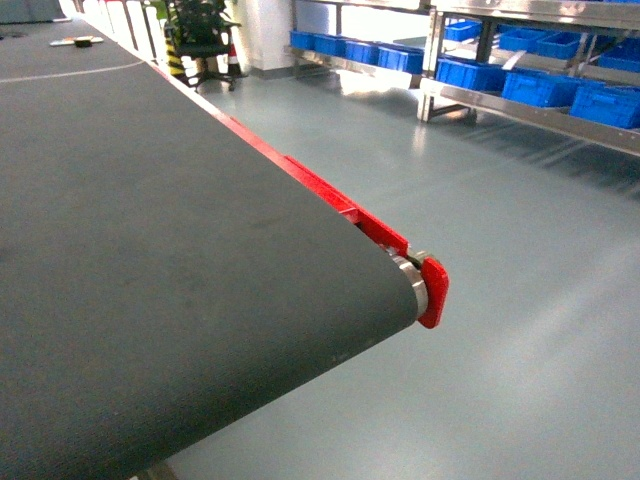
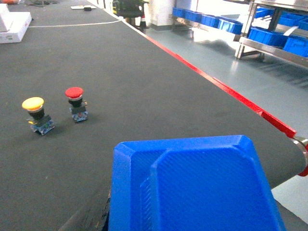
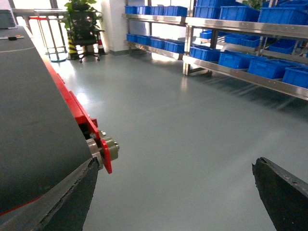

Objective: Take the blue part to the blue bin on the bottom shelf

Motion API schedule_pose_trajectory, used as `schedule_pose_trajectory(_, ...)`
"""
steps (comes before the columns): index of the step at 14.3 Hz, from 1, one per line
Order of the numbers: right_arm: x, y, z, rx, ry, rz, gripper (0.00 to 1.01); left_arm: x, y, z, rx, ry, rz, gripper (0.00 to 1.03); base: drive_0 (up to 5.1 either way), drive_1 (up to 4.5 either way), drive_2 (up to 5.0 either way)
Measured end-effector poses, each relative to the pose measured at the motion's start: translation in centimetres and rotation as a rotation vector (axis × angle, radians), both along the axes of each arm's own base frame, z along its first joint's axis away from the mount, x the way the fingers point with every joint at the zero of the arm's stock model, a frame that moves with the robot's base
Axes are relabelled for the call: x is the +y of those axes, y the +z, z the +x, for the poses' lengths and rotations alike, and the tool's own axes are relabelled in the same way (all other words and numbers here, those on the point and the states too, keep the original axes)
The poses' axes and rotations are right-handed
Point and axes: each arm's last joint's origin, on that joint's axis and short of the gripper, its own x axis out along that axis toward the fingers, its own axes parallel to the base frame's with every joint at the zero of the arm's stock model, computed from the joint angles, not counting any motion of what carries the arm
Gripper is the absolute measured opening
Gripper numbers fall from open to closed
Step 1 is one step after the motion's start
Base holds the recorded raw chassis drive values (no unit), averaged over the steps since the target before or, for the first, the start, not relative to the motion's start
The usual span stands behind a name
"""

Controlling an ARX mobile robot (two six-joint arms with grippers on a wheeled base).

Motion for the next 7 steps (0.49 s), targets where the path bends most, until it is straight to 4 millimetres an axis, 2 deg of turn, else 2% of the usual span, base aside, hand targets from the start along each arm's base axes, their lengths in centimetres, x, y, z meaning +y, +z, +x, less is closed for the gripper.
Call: schedule_pose_trajectory(7,0.00,0.00,0.00,0.000,0.000,0.000,0.98,-0.01,0.00,0.00,0.000,-0.002,0.000,0.44,-1.6,-1.60,-1.6)
